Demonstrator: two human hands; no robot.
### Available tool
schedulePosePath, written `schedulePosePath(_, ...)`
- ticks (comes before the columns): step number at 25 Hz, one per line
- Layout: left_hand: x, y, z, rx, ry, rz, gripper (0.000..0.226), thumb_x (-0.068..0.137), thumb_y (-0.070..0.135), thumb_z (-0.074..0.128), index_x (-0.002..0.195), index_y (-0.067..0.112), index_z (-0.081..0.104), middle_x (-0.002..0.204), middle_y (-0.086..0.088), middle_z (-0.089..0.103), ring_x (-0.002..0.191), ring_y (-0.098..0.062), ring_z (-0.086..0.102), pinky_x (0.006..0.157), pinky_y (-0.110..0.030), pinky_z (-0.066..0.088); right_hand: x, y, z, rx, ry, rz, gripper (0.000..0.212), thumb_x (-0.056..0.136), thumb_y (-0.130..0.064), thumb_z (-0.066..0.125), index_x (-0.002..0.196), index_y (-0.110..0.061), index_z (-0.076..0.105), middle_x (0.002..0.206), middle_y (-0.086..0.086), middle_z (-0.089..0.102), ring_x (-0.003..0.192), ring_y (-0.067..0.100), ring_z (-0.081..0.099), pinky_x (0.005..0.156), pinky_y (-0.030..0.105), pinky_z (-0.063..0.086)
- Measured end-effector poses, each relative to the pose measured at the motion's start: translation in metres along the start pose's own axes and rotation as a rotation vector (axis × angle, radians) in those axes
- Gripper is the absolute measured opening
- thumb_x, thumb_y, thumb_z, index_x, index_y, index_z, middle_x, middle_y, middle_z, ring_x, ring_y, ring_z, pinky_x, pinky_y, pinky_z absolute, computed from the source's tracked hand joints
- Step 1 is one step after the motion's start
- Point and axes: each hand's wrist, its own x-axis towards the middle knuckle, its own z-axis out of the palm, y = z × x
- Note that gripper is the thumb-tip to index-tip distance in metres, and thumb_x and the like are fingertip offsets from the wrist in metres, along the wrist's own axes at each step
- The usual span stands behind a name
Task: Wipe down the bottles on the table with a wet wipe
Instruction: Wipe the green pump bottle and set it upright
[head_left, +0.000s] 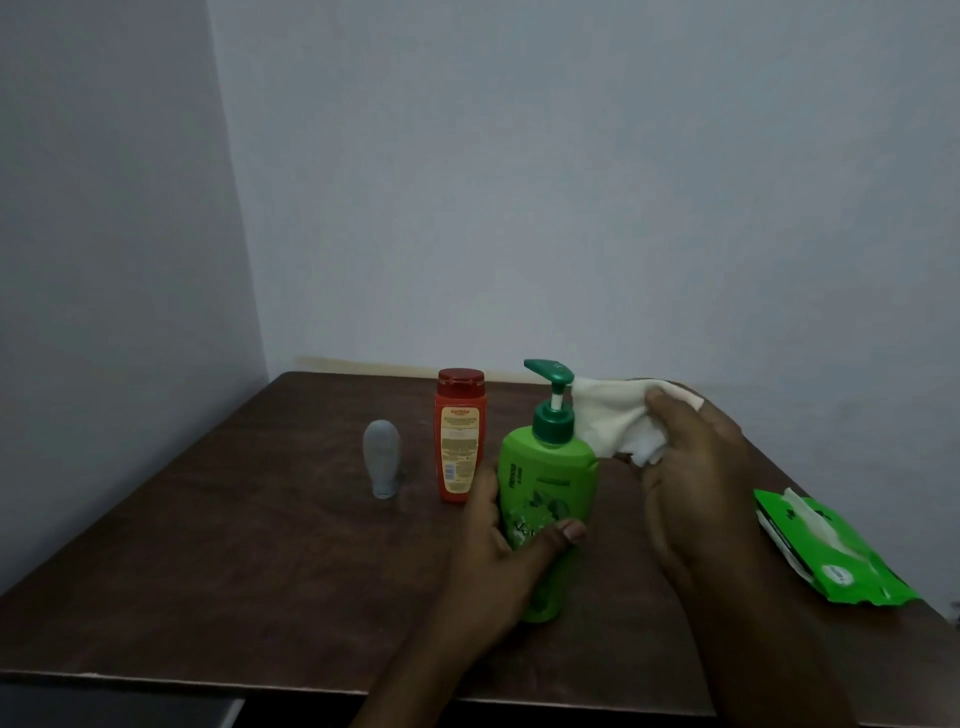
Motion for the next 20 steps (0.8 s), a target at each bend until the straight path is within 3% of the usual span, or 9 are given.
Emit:
schedulePosePath(2,0.001,-0.002,-0.001,-0.007,-0.012,-0.011,0.063,0.085,0.007,0.082,0.134,0.032,0.052,0.122,0.008,0.073,0.114,-0.013,0.07,0.092,-0.035,0.059,0.019,-0.011,0.006,-0.051,-0.042,0.013,0.019,0.098,-0.007,0.053,0.093,-0.013,0.071,0.095,0.009,0.071,0.095,0.025,0.064,0.08,0.039,0.051)
schedulePosePath(4,0.003,-0.004,-0.002,-0.008,-0.021,-0.012,0.066,0.085,0.01,0.083,0.136,0.036,0.051,0.124,0.008,0.073,0.117,-0.013,0.069,0.097,-0.038,0.057,0.027,-0.03,0.017,-0.253,-0.154,-0.168,0.024,0.1,-0.01,0.051,0.093,-0.017,0.073,0.094,0.0,0.074,0.092,0.016,0.067,0.079,0.034,0.053)
schedulePosePath(6,0.003,-0.007,-0.002,-0.007,-0.027,-0.012,0.069,0.083,0.015,0.085,0.137,0.041,0.051,0.127,0.007,0.071,0.12,-0.014,0.068,0.102,-0.043,0.055,0.025,-0.05,0.03,-0.479,-0.382,-0.372,0.028,0.102,-0.012,0.049,0.097,-0.021,0.075,0.097,-0.008,0.075,0.092,0.007,0.068,0.077,0.025,0.054)
schedulePosePath(8,0.004,-0.009,-0.002,-0.017,-0.018,-0.014,0.068,0.08,0.019,0.086,0.133,0.047,0.054,0.128,0.005,0.071,0.12,-0.016,0.068,0.105,-0.047,0.053,0.021,-0.062,0.04,-0.678,-0.651,-0.43,0.03,0.102,-0.014,0.049,0.098,-0.026,0.076,0.1,-0.015,0.073,0.095,0.002,0.066,0.071,0.016,0.051)
schedulePosePath(10,0.005,-0.009,-0.003,-0.028,-0.024,-0.027,0.069,0.079,0.02,0.087,0.132,0.049,0.054,0.128,0.005,0.071,0.12,-0.015,0.068,0.106,-0.048,0.052,0.019,-0.064,0.041,-0.833,-0.788,-0.461,0.028,0.101,-0.015,0.052,0.099,-0.029,0.077,0.104,-0.016,0.072,0.1,0.003,0.066,0.073,0.017,0.051)
schedulePosePath(14,0.005,-0.007,-0.004,-0.053,-0.055,-0.057,0.081,0.073,0.026,0.089,0.141,0.042,0.048,0.129,0.011,0.071,0.121,-0.01,0.067,0.108,-0.046,0.051,0.014,-0.065,0.017,-0.963,-0.717,-0.64,0.028,0.093,-0.021,0.054,0.104,-0.032,0.077,0.112,-0.021,0.069,0.113,0.006,0.061,0.09,0.032,0.051)
schedulePosePath(20,0.009,-0.013,-0.005,-0.033,-0.037,-0.057,0.086,0.066,0.04,0.093,0.139,0.047,0.048,0.131,0.01,0.07,0.125,-0.013,0.065,0.108,-0.05,0.05,0.017,-0.054,0.03,-1.078,-0.718,-0.539,0.037,0.091,-0.036,0.048,0.121,-0.041,0.069,0.13,-0.027,0.058,0.131,-0.001,0.041,0.102,0.022,0.038)
